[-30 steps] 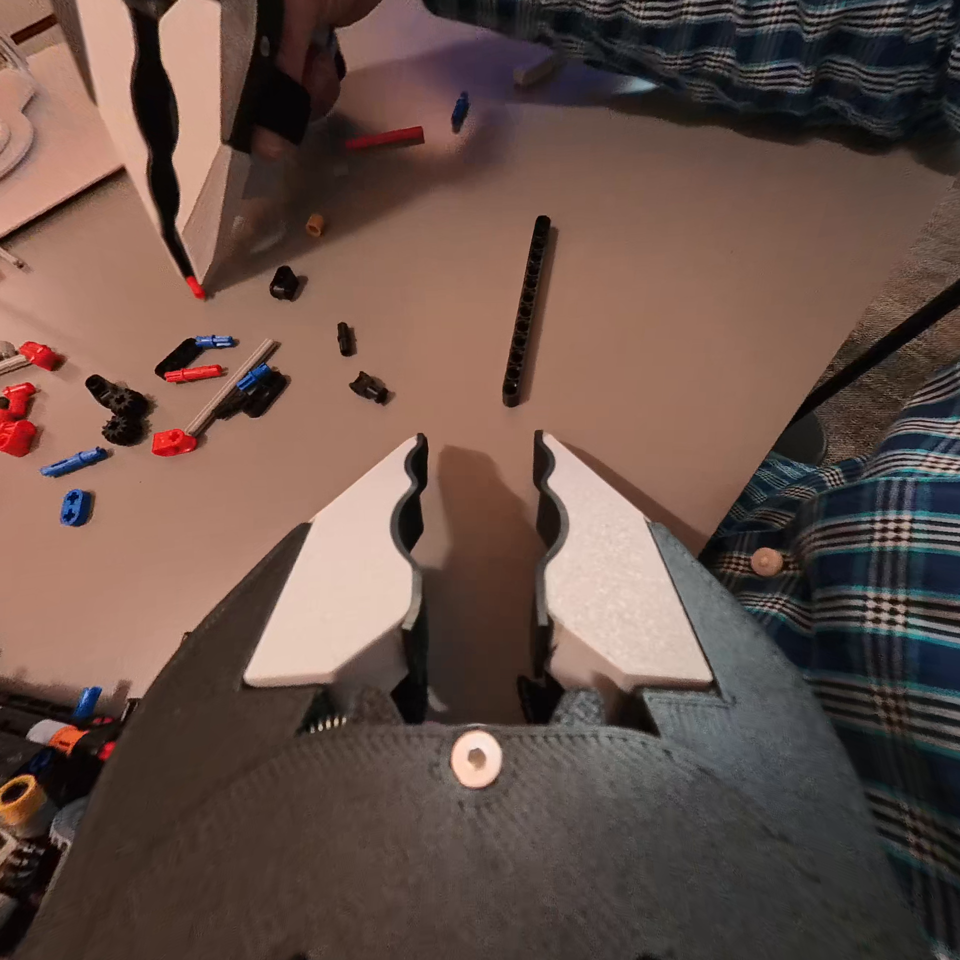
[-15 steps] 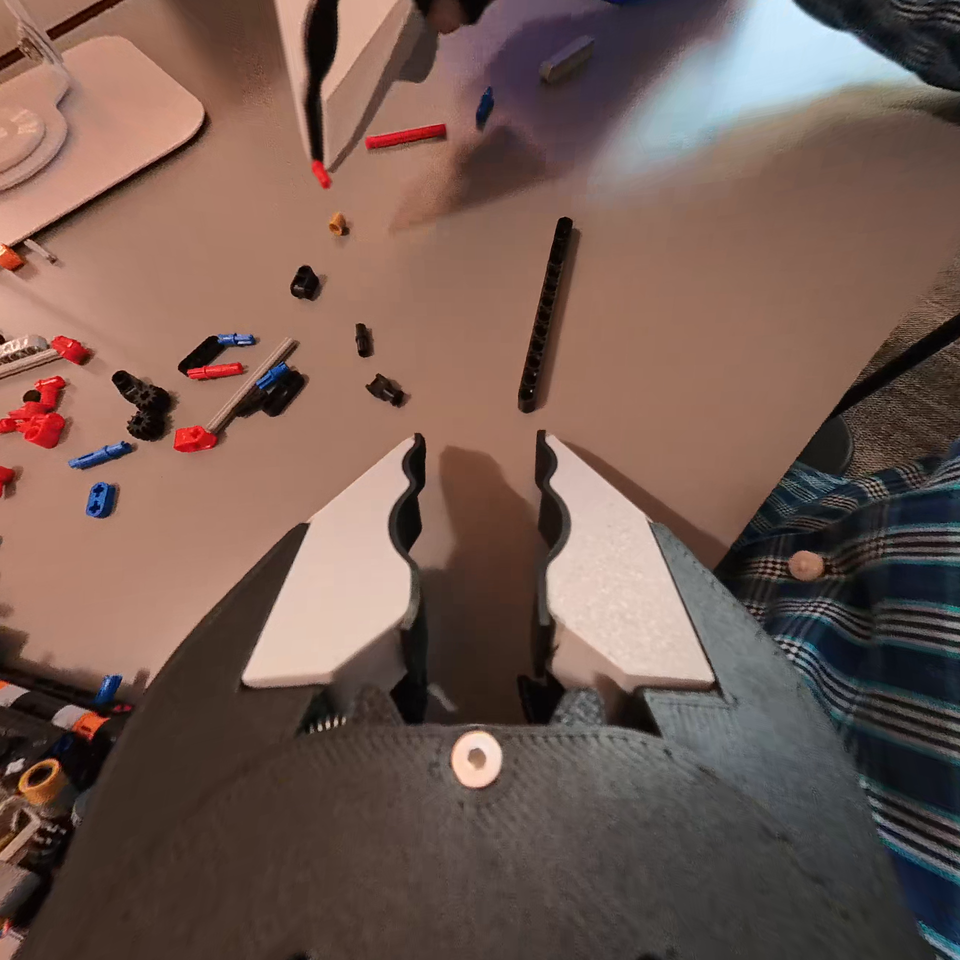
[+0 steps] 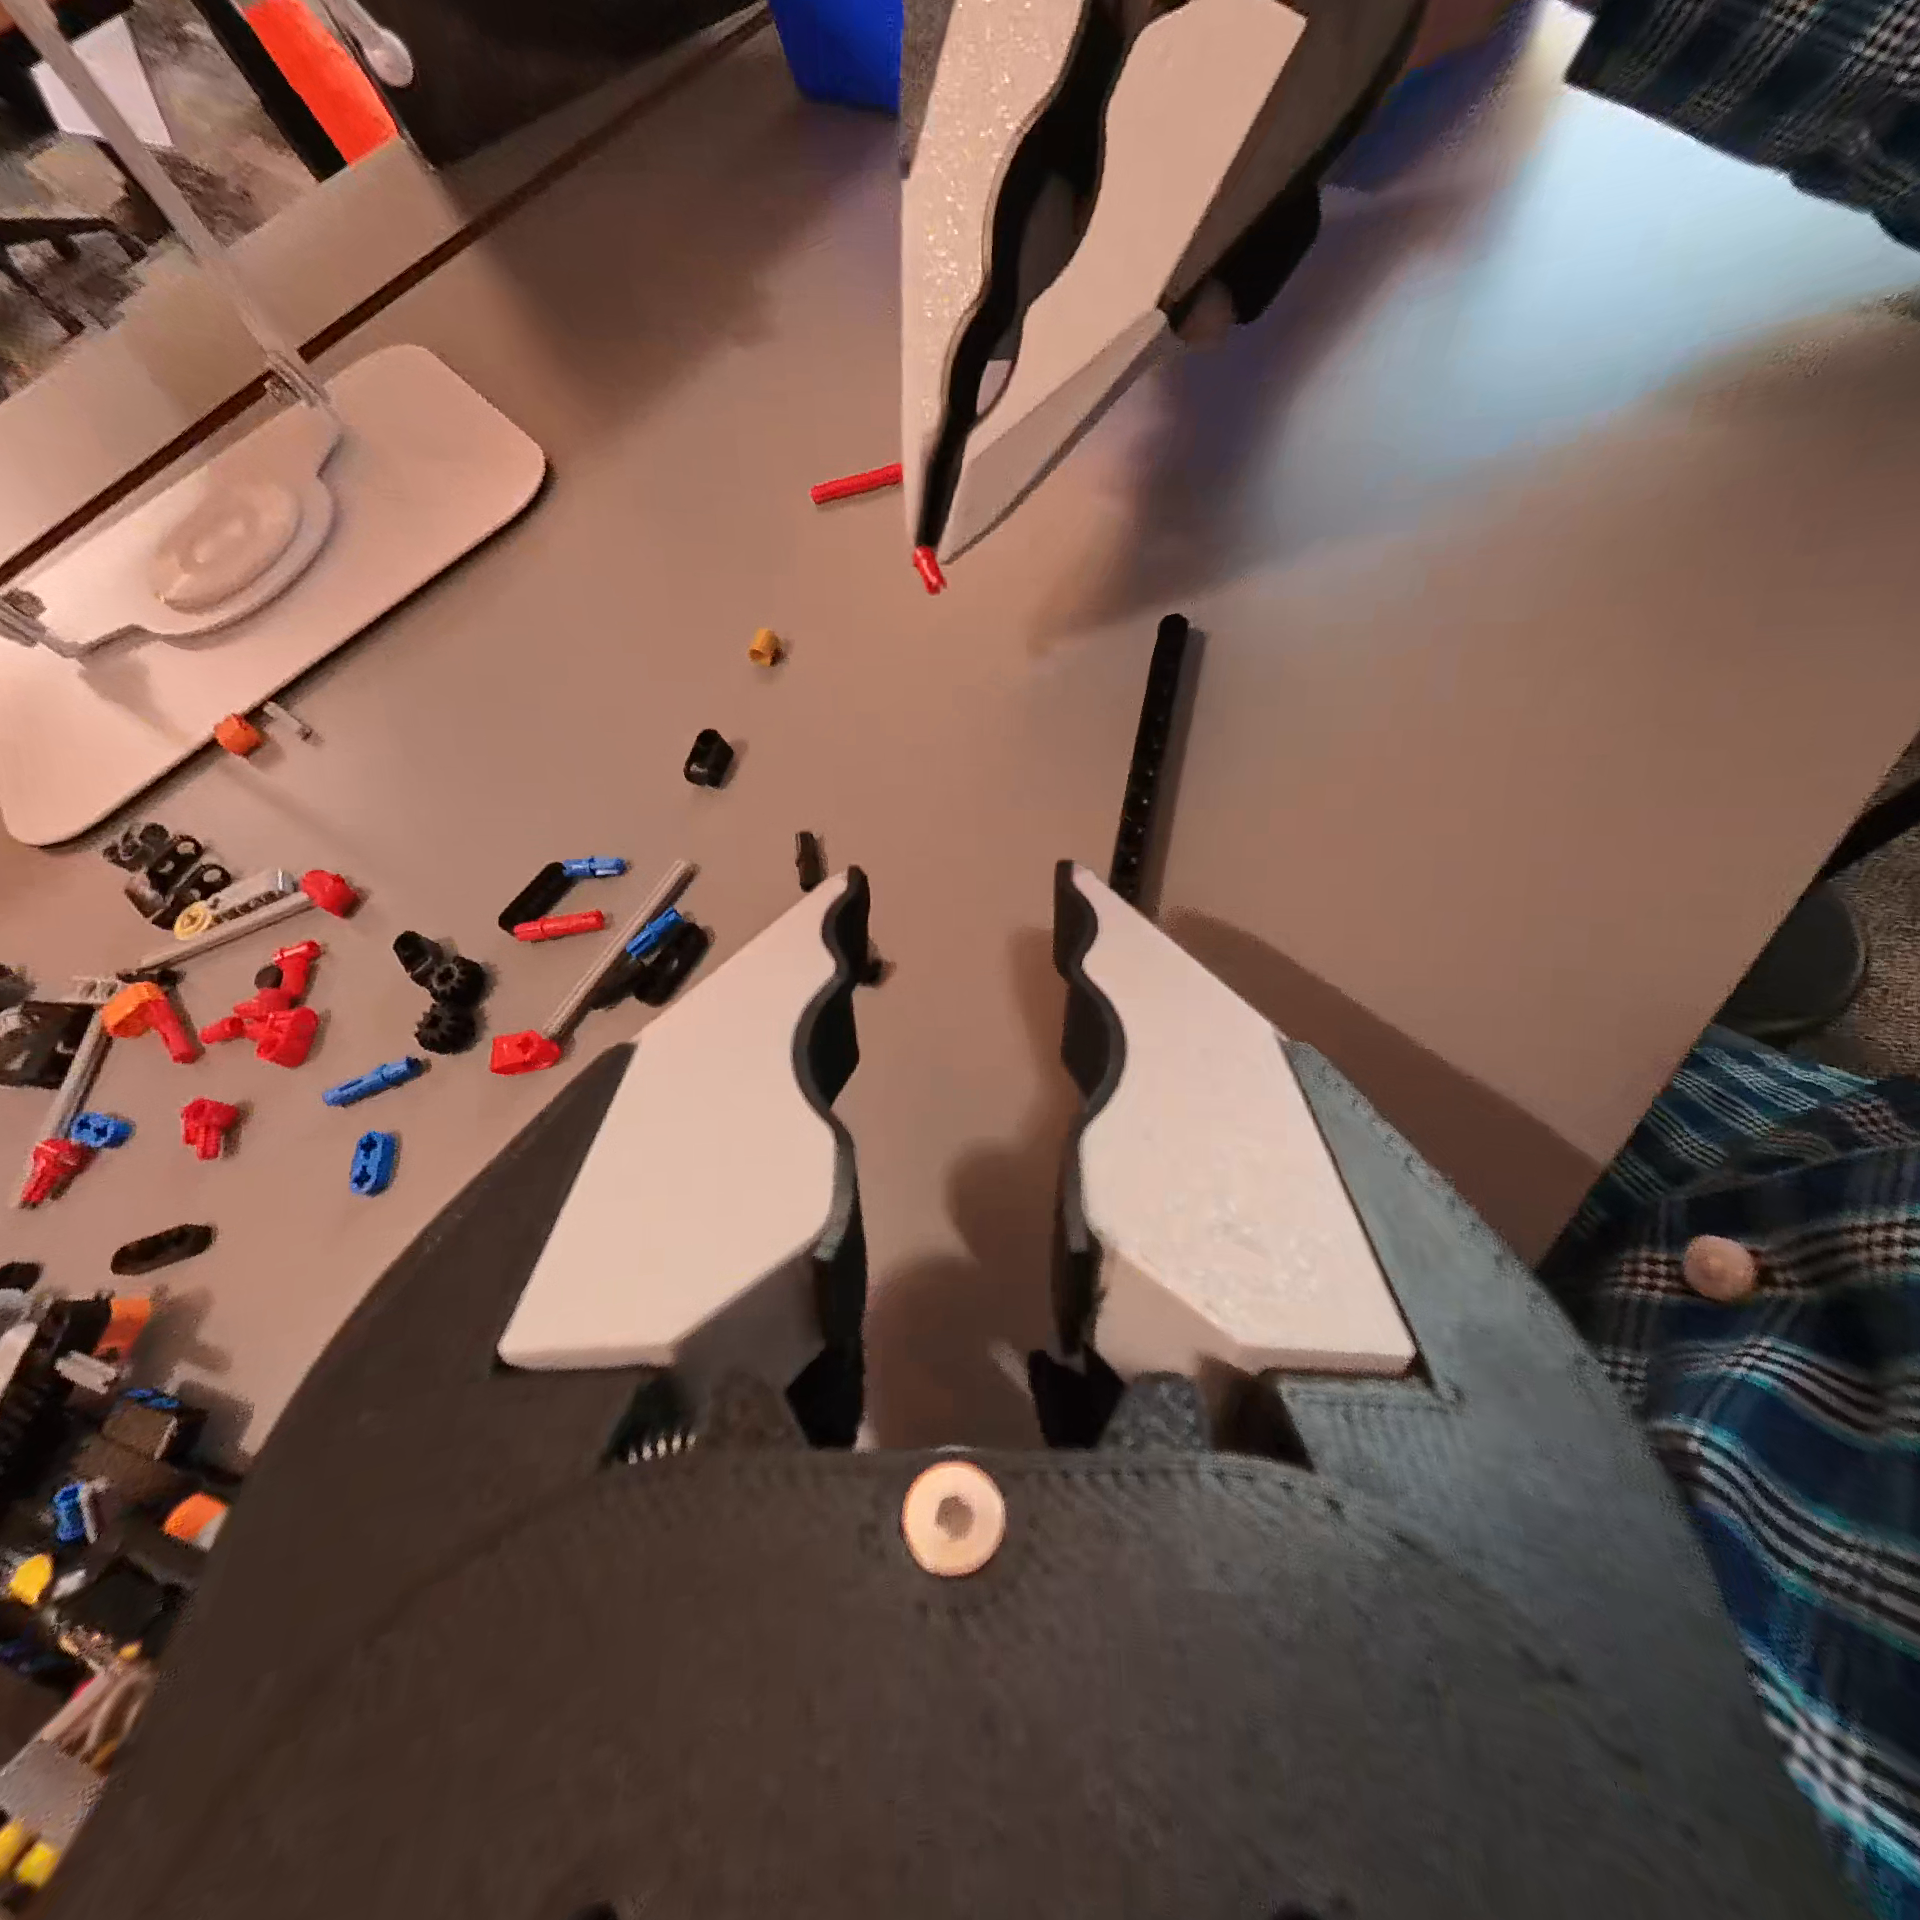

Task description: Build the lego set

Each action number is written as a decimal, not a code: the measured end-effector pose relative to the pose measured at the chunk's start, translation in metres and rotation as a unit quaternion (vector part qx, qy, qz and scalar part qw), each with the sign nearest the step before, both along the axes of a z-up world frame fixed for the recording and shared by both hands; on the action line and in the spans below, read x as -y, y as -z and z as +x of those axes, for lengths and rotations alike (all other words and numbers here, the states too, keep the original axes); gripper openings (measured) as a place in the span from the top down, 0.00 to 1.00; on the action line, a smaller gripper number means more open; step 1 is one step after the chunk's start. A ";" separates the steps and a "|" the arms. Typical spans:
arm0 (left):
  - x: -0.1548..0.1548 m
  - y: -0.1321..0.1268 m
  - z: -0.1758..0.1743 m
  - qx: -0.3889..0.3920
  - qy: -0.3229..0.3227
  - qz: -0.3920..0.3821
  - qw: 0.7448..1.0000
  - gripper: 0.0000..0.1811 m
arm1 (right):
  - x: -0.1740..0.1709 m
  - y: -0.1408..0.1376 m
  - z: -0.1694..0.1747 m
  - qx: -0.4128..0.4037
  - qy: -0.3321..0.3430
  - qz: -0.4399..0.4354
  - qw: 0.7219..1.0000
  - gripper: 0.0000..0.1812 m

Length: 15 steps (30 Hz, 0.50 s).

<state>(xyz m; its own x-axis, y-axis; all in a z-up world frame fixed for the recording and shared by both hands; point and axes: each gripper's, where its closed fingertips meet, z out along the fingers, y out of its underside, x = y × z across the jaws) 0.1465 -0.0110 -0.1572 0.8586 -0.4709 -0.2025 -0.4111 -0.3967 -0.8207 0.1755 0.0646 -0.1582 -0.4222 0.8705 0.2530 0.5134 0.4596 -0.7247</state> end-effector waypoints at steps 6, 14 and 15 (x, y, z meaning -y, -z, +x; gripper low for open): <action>-0.018 -0.007 0.003 -0.024 0.002 0.027 0.999 0.83 | 0.004 -0.007 -0.003 -0.033 0.008 -0.011 0.999 1.00; -0.046 -0.021 0.003 -0.064 0.003 0.072 0.995 0.87 | 0.006 -0.020 -0.009 -0.074 0.015 -0.025 0.997 1.00; -0.049 -0.022 0.002 -0.062 0.002 0.073 0.995 0.88 | 0.005 -0.020 -0.010 -0.076 0.015 -0.026 0.997 1.00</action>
<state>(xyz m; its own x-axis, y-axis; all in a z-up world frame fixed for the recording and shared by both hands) 0.1489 0.0379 -0.1350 0.8203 -0.4323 -0.3745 -0.5151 -0.2739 -0.8121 0.1656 0.0592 -0.1380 -0.3552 0.8959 0.2668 0.4088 0.4055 -0.8176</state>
